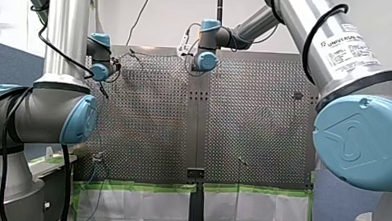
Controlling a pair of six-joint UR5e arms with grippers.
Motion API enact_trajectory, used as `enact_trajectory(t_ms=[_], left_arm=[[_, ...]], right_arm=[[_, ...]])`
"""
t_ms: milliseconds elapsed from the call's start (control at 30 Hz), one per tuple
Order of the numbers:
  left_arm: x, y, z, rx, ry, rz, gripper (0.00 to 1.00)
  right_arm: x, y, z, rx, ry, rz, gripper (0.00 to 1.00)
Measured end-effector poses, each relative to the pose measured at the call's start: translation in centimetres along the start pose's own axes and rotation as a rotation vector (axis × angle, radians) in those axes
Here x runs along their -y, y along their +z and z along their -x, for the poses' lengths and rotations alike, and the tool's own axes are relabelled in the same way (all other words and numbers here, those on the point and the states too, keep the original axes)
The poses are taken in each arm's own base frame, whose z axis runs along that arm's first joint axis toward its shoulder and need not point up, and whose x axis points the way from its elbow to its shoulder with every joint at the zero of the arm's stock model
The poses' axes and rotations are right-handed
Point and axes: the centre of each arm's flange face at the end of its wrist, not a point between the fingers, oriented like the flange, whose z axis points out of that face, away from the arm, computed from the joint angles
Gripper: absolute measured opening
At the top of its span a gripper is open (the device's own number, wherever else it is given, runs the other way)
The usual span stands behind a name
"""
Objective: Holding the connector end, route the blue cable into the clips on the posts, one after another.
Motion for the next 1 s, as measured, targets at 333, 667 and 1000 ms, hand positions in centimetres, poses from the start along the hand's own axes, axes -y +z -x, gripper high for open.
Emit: enact_trajectory(t_ms=[333,667,1000], left_arm=[[-0.1,0.1,0.2,0.007,0.005,-0.010,0.00],[-0.2,0.3,0.3,0.015,0.007,-0.015,0.00],[-0.1,0.3,0.4,0.017,0.004,-0.021,0.03]], right_arm=[[-0.4,1.1,2.0,0.051,-0.007,-0.024,0.00],[0.0,2.3,1.4,0.048,-0.006,-0.045,0.00],[-0.9,2.7,1.2,0.045,0.001,-0.033,0.00]])
